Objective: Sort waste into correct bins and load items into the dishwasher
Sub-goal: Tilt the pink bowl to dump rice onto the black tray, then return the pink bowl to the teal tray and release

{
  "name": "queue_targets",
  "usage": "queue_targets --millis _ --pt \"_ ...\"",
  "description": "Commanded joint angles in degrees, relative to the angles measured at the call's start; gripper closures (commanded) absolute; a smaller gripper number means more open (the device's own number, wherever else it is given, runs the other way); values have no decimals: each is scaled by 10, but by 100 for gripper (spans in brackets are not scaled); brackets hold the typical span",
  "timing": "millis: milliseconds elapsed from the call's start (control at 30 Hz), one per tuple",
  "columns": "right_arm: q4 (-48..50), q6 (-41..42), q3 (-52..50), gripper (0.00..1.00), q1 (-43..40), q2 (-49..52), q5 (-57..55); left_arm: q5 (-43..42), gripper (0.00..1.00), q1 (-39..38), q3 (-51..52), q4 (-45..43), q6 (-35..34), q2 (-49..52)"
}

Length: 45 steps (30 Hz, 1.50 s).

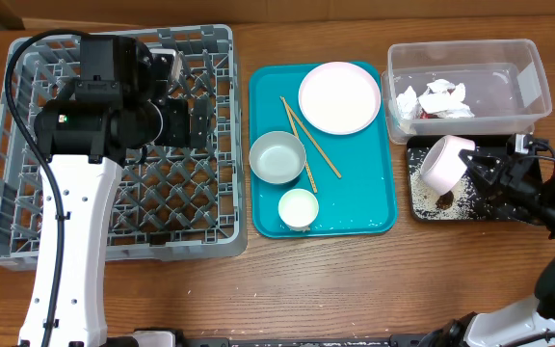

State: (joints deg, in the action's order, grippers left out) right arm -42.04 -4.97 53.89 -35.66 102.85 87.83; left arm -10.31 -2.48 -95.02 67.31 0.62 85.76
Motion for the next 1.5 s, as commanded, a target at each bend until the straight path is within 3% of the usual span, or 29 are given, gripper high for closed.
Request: queue_targets --millis 0,500,633,900,1100,1200,1233,1333,1467 --pt "2 61 0 96 -4 -1 21 2 0 2 -11 -2 5 2" --pt "-25 65 13 96 -4 -17 5 2 0 2 -11 -2 5 2" --pt "53 165 17 96 -13 -19 -9 2 0 2 -11 -2 5 2" --pt "26 155 31 96 23 -92 5 2 0 2 -11 -2 5 2" --pt "-59 161 86 96 134 -224 -250 2 0 2 -11 -2 5 2" --pt "-108 162 131 96 250 -266 -462 2 0 2 -11 -2 5 2" --pt "-121 172 147 96 330 -270 -588 2 0 2 -11 -2 5 2" --pt "-123 203 148 96 468 -255 -768 2 0 2 -11 -2 5 2" --pt "-110 218 148 96 583 -202 -856 2 0 2 -11 -2 5 2"
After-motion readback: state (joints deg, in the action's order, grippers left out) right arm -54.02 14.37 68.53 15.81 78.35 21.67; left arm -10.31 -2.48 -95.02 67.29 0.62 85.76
